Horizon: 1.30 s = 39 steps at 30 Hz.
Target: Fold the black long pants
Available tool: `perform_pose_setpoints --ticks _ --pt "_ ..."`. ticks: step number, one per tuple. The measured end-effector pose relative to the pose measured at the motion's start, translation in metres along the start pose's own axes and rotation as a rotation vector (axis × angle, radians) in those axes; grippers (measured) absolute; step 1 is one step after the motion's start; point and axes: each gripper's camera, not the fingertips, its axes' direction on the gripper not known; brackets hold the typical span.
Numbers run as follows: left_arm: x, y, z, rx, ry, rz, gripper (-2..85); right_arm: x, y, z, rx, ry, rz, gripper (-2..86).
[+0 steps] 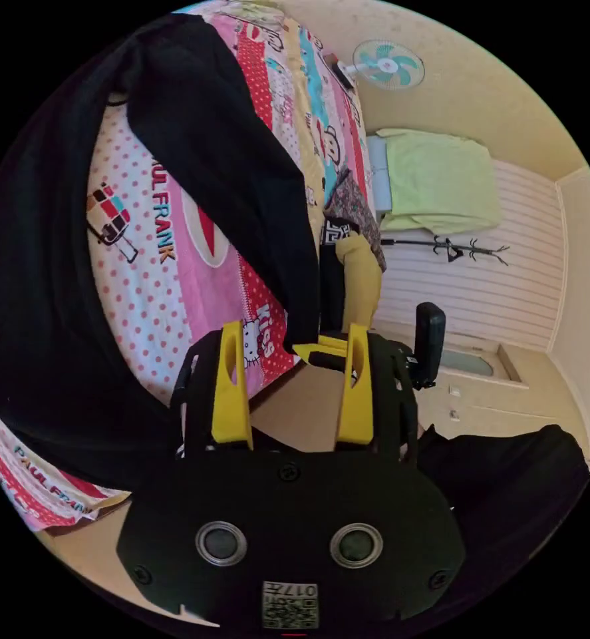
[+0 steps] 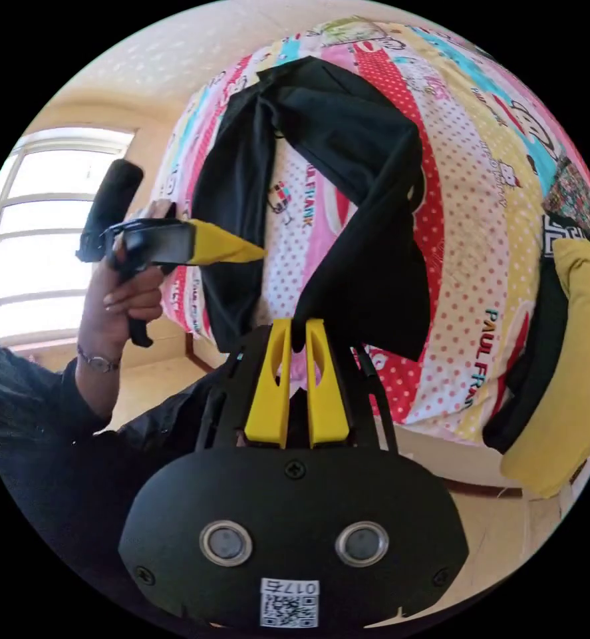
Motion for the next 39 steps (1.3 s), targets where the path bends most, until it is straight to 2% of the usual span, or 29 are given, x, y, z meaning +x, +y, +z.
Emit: perform_pose_setpoints --ticks 3,4,5,7,9,10,12,15,17,20,23,24,26,28,29,31,33,34,36,38,39 --pt "0.037 0.016 0.002 -0.232 -0.017 0.099 16.8 -0.035 0.016 -0.013 0.01 -0.16 -0.147 2.8" --pt "0.043 0.031 0.001 -0.297 -0.092 0.113 14.2 -0.035 0.019 -0.014 0.003 -0.184 -0.153 2.8" --pt "0.044 0.039 -0.005 -0.285 -0.109 0.112 12.5 -0.029 0.023 -0.01 -0.042 -0.251 -0.172 2.8" --pt "0.04 0.075 -0.024 -0.281 -0.266 0.138 4.3 -0.009 0.029 -0.014 -0.066 -0.367 -0.174 3.0" --pt "0.03 0.098 -0.046 -0.215 -0.237 0.108 1.7 0.021 0.025 -0.032 -0.133 -0.526 -0.252 4.3" --pt "0.026 0.11 -0.061 -0.187 -0.219 0.089 1.1 0.031 0.02 -0.04 -0.128 -0.517 -0.238 4.9" --pt "0.023 0.124 -0.087 -0.139 -0.166 0.066 0.5 0.083 -0.02 -0.082 0.001 -0.374 -0.09 9.9" --pt "0.027 0.134 -0.125 -0.067 -0.073 0.047 0.2 0.133 -0.114 -0.118 0.173 -0.301 -0.036 14.5" --pt "0.032 0.134 -0.145 -0.044 -0.052 0.04 0.1 0.164 -0.19 -0.117 0.239 -0.348 -0.003 16.4" --pt "0.041 0.133 -0.181 0.0 -0.001 0.032 0.1 0.214 -0.307 -0.099 0.384 -0.562 0.083 17.4" --pt "0.041 0.138 -0.228 0.086 0.125 0.034 0.1 0.244 -0.384 -0.066 0.417 -0.798 0.24 13.6" --pt "0.035 0.141 -0.247 0.128 0.21 0.029 0.1 0.237 -0.397 -0.067 0.478 -0.822 0.282 9.0" --pt "0.016 0.149 -0.275 0.194 0.397 0.002 0.1 0.208 -0.413 -0.08 0.565 -0.86 0.251 5.5" --pt "-0.02 0.166 -0.304 0.303 0.774 -0.042 -0.1 0.162 -0.432 -0.096 0.592 -0.86 0.124 4.4" --pt "-0.031 0.173 -0.309 0.343 0.888 -0.054 -0.1 0.129 -0.447 -0.099 0.579 -0.838 0.057 4.3" --pt "-0.069 0.199 -0.317 0.514 1.296 -0.116 0.1 0.08 -0.477 -0.082 0.506 -0.799 0.003 4.5" --pt "-0.095 0.218 -0.317 0.632 1.444 -0.176 0.5 0.018 -0.523 -0.02 0.333 -0.692 -0.047 5.8" --pt "-0.115 0.231 -0.316 0.711 1.461 -0.234 1.0 0.006 -0.533 0.002 0.272 -0.66 -0.048 7.2" --pt "-0.149 0.252 -0.309 0.769 1.402 -0.397 2.5 -0.02 -0.555 0.095 0.012 -0.56 -0.031 11.5" --pt "-0.183 0.276 -0.302 0.724 1.23 -0.628 4.8 -0.027 -0.546 0.128 -0.081 -0.532 -0.055 12.5" --pt "-0.2 0.292 -0.306 0.656 1.041 -0.76 6.6 -0.03 -0.528 0.127 -0.07 -0.543 -0.099 12.7"
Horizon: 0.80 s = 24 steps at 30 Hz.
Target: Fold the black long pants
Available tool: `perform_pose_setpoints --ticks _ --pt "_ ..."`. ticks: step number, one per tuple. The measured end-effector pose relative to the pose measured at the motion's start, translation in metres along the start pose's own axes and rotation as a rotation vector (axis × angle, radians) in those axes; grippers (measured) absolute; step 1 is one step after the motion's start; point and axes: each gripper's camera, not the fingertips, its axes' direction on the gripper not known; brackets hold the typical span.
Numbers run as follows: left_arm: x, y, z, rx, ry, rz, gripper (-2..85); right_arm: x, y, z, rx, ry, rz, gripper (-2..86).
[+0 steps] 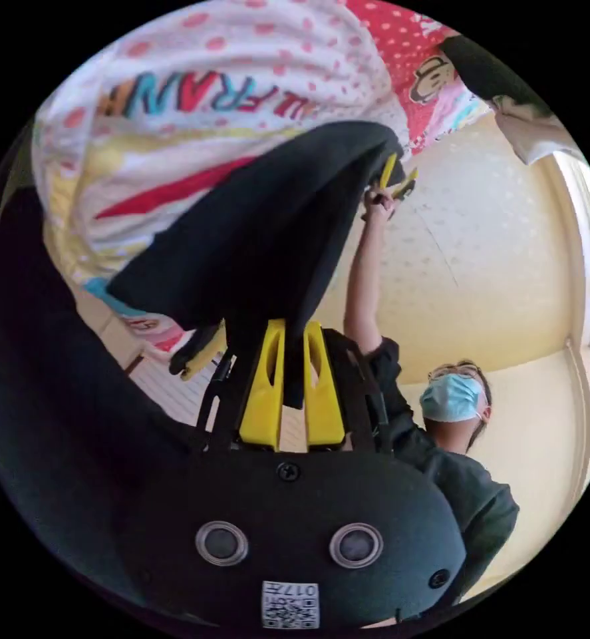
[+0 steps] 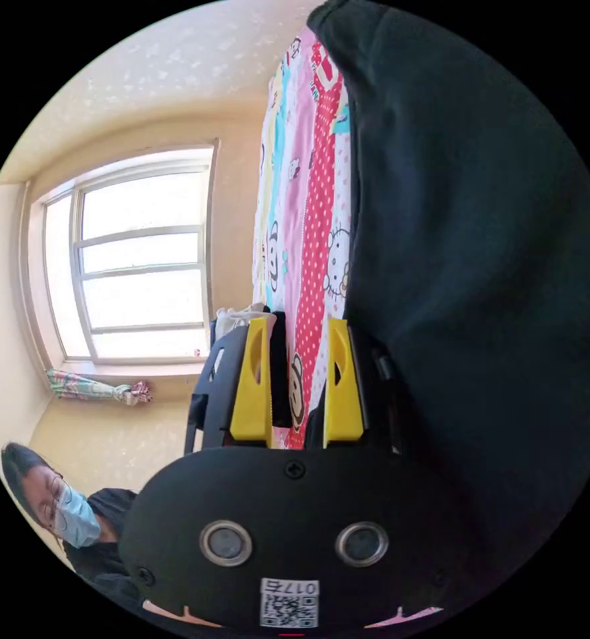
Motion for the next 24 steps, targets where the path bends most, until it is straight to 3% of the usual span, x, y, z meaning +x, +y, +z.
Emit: perform_pose_setpoints --ticks 1,2,4,7,9,14,16,20,22,24 --pt "0.004 -0.004 -0.015 0.008 -0.211 -0.009 7.9 -0.003 0.012 -0.002 -0.006 -0.007 -0.026 12.8" --pt "0.009 -0.007 -0.018 -0.01 -0.306 -0.007 8.3 -0.01 0.04 -0.009 -0.028 -0.004 -0.075 13.0" --pt "0.035 -0.021 -0.012 -0.167 -0.572 0.05 11.4 -0.019 0.097 -0.03 -0.039 0.089 -0.131 13.1" --pt "0.086 -0.036 0.003 -0.205 -0.726 0.233 11.9 -0.011 0.205 -0.07 -0.011 0.36 -0.062 13.0" --pt "0.123 -0.045 0.012 -0.145 -0.741 0.4 11.3 0.011 0.297 -0.093 0.013 0.458 0.111 12.4" --pt "0.163 -0.096 0.041 -0.041 -0.706 0.573 10.2 0.042 0.456 -0.09 -0.042 0.261 0.399 12.5" --pt "0.166 -0.119 0.063 -0.013 -0.754 0.597 10.3 0.037 0.489 -0.074 -0.142 0.194 0.402 12.0" --pt "0.16 -0.136 0.102 -0.069 -0.825 0.688 10.0 0.011 0.495 -0.064 -0.195 0.269 0.351 6.0" --pt "0.149 -0.14 0.114 -0.083 -0.849 0.697 8.6 -0.002 0.49 -0.062 -0.204 0.06 0.266 4.7" --pt "0.143 -0.138 0.116 -0.106 -0.837 0.715 8.2 -0.023 0.497 -0.065 -0.129 -0.432 0.1 3.8"
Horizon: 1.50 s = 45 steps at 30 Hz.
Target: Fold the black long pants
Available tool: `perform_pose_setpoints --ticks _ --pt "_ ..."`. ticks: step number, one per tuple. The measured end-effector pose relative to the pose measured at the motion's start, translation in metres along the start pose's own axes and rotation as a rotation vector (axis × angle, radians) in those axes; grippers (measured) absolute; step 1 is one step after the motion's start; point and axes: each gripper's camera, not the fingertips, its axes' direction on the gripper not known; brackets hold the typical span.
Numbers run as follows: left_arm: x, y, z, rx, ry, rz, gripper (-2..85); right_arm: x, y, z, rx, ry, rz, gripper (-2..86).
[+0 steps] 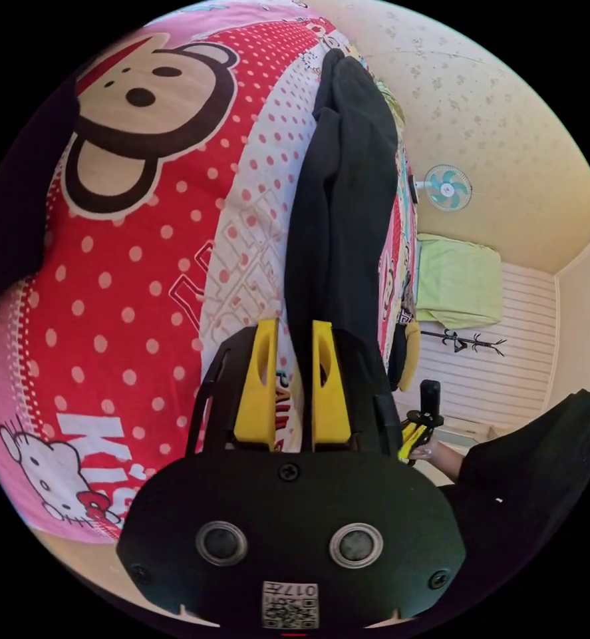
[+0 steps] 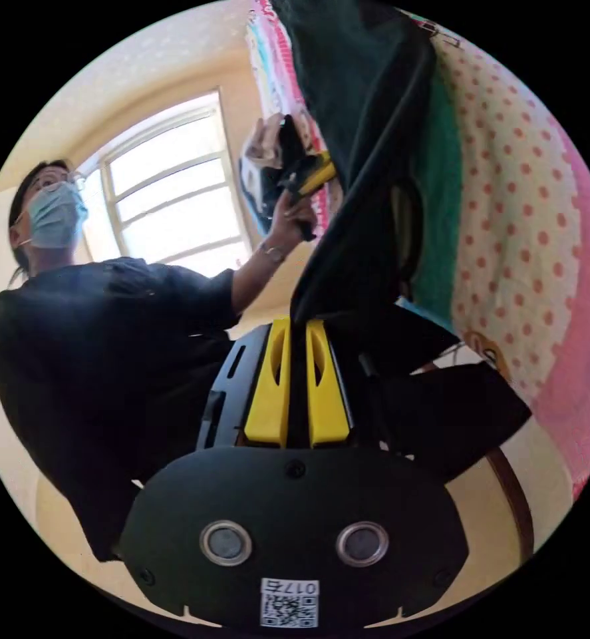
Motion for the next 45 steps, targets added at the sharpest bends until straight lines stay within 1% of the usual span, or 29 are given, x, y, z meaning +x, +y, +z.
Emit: perform_pose_setpoints --ticks 1,2,3,4,5,6,8,9,10,12,13,15,17,18,19,21,23,25,27,29,32,33,35,37,38,39,40,42,45 --pt "0.0 0.002 0.004 -0.016 0.034 0.028 8.3 0.0 0.003 0.0 0.017 -0.075 -0.015 3.6" --pt "0.001 0.003 0.007 -0.035 0.063 0.045 8.4 0.01 0.008 0.0 0.028 -0.138 0.027 3.4" --pt "0.002 0.005 0.018 -0.083 0.117 0.064 8.5 0.026 0.014 0.002 0.016 -0.082 0.134 3.2" --pt "0.003 0.009 0.031 -0.115 0.136 0.058 8.4 0.032 0.017 0.002 0.011 -0.025 0.176 3.2" --pt "0.003 0.012 0.037 -0.119 0.134 0.056 8.3 0.044 0.023 -0.003 0.029 0.118 0.251 3.0" --pt "0.006 0.017 0.047 -0.115 0.128 0.057 7.7 0.057 0.03 -0.016 0.094 0.287 0.36 2.9" --pt "0.007 0.026 0.062 -0.115 0.119 0.043 5.5 0.07 0.043 -0.04 0.221 0.44 0.534 2.6" --pt "0.009 0.032 0.076 -0.159 0.113 0.037 3.2 0.072 0.047 -0.048 0.254 0.458 0.562 2.5" --pt "0.013 0.038 0.087 -0.193 0.102 0.039 1.7 0.07 0.045 -0.047 0.235 0.465 0.544 2.5" --pt "0.028 0.05 0.085 -0.155 0.077 0.077 0.3 0.051 0.033 -0.033 0.125 0.505 0.422 2.2" --pt "0.041 0.058 0.079 -0.142 0.113 0.134 0.0 0.045 0.03 -0.029 0.094 0.493 0.38 2.1" --pt "0.053 0.072 0.065 -0.104 0.165 0.165 -0.1 0.03 0.026 -0.013 -0.046 0.45 0.28 1.8" --pt "0.049 0.088 0.06 -0.106 0.087 0.125 0.1 0.035 0.028 -0.001 -0.164 0.499 0.291 2.0" --pt "0.04 0.098 0.068 -0.152 -0.018 0.079 0.5 0.044 0.027 0.006 -0.223 0.515 0.306 2.4" --pt "0.024 0.106 0.084 -0.212 -0.068 -0.022 1.6 0.049 0.025 0.008 -0.239 0.505 0.321 2.6" --pt "0.004 0.114 0.099 -0.242 -0.081 -0.164 3.4 0.062 0.014 0.003 -0.271 0.514 0.38 4.6" --pt "0.006 0.114 0.094 -0.153 -0.081 -0.175 5.3 0.054 -0.002 -0.013 -0.233 0.567 0.36 6.6" --pt "0.031 0.104 0.076 0.04 -0.155 -0.105 7.8 0.035 -0.024 -0.034 -0.13 0.612 0.278 7.5" --pt "0.055 0.088 0.073 0.14 -0.198 0.005 9.4 0.018 -0.056 -0.064 0.058 0.632 0.169 8.5" --pt "0.069 0.067 0.086 0.164 -0.254 0.074 10.6 0.016 -0.083 -0.08 0.184 0.622 0.108 9.0" --pt "0.062 0.041 0.138 0.056 -0.282 0.067 9.6 0.029 -0.124 -0.084 0.312 0.656 0.088 9.6" --pt "0.057 0.041 0.158 0.018 -0.307 0.046 8.7 0.037 -0.139 -0.078 0.327 0.666 0.091 9.9" --pt "0.061 0.05 0.168 0.053 -0.329 0.052 6.8 0.048 -0.158 -0.061 0.31 0.644 0.091 10.2" --pt "0.07 0.064 0.177 0.033 -0.345 0.081 3.1 0.056 -0.17 -0.04 0.282 0.663 0.107 9.4" --pt "0.072 0.069 0.175 0.047 -0.336 0.089 2.1 0.055 -0.169 -0.029 0.288 0.73 0.13 7.3" --pt "0.075 0.081 0.164 0.099 -0.272 0.104 1.5 0.048 -0.165 -0.019 0.301 0.746 0.107 5.9" --pt "0.075 0.092 0.152 0.142 -0.19 0.095 1.1 0.043 -0.161 -0.015 0.312 0.742 0.086 5.6" --pt "0.065 0.111 0.14 0.191 -0.132 0.05 0.9 0.031 -0.145 0.0 0.332 0.715 0.035 5.1" --pt "0.031 0.133 0.158 0.144 -0.16 -0.064 1.5 0.051 -0.135 0.015 0.279 0.759 0.132 6.1"
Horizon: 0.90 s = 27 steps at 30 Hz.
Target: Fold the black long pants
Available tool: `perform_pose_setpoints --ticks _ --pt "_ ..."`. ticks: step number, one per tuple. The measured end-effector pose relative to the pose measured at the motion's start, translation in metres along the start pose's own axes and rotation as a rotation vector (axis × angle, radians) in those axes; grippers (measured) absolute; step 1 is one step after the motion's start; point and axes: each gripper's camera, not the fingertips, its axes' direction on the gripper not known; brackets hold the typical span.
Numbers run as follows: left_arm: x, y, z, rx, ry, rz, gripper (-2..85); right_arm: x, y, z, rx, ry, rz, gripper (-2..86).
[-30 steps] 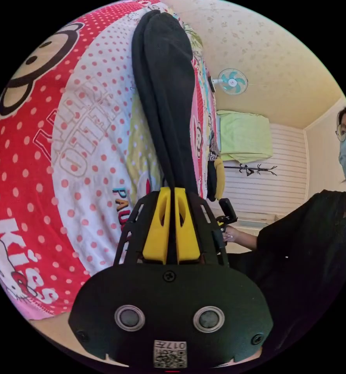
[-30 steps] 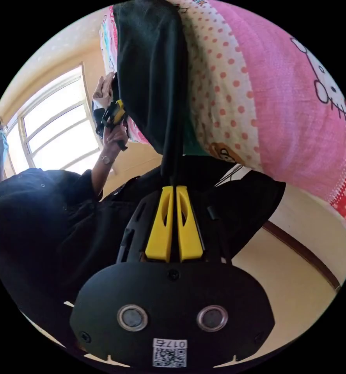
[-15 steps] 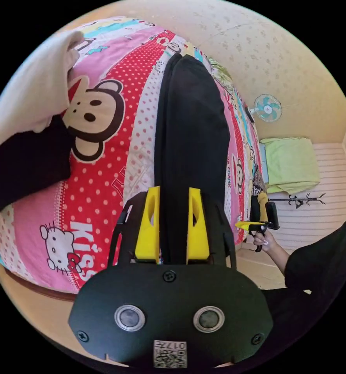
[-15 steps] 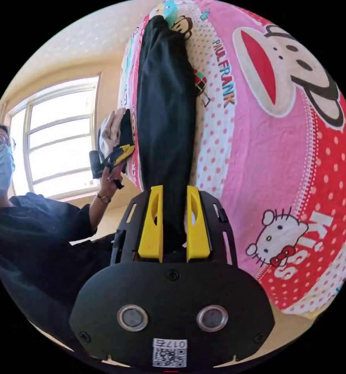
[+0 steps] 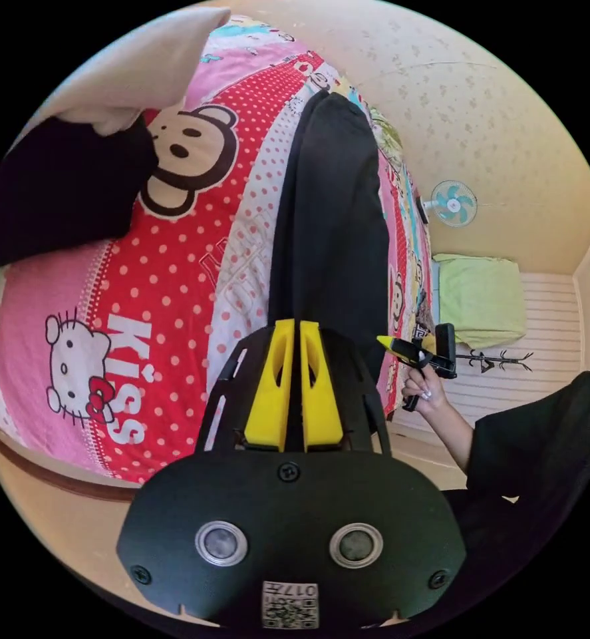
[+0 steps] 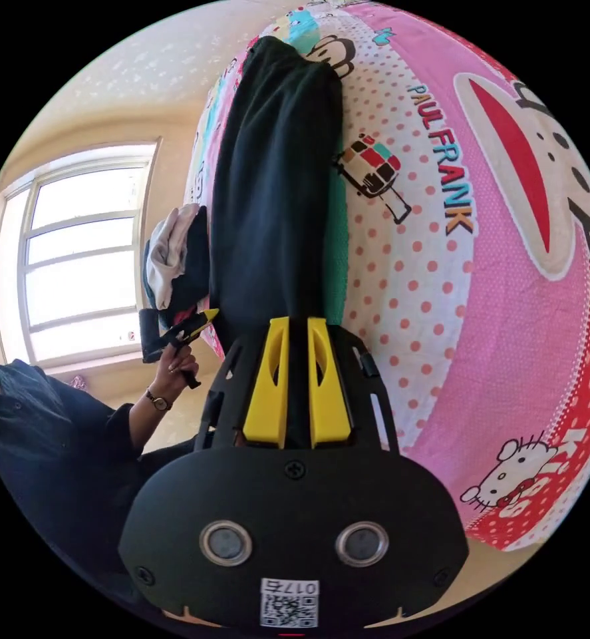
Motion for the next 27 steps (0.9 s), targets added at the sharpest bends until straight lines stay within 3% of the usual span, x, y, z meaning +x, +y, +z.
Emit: perform_pose_setpoints --ticks 3,6,9,15,20,22,25,27 --pt "-0.022 -0.002 0.005 -0.005 0.119 -0.122 7.3 0.021 0.005 -0.012 0.088 -0.085 0.061 9.9" --pt "-0.014 -0.016 -0.02 0.148 0.161 -0.024 12.0 0.041 -0.001 -0.038 0.247 -0.169 0.074 13.5" --pt "-0.018 -0.043 -0.002 0.114 0.117 0.037 13.9 0.062 -0.029 -0.025 0.198 -0.211 0.051 14.5" --pt "-0.032 -0.044 0.028 0.077 0.203 0.092 12.8 0.067 -0.058 0.005 0.043 -0.368 -0.093 15.2" --pt "-0.027 -0.001 0.06 -0.09 0.356 0.148 12.1 0.053 -0.044 0.05 -0.105 -0.464 -0.143 13.9" --pt "-0.033 0.012 0.066 -0.096 0.35 0.117 9.6 0.047 -0.038 0.058 -0.062 -0.364 -0.133 11.7" --pt "-0.045 0.02 0.075 -0.072 0.479 0.053 6.0 0.061 -0.033 0.065 -0.016 -0.5 -0.049 7.3" --pt "-0.036 0.028 0.079 -0.085 0.536 0.066 2.6 0.049 -0.02 0.055 0.016 -0.517 -0.114 2.5"
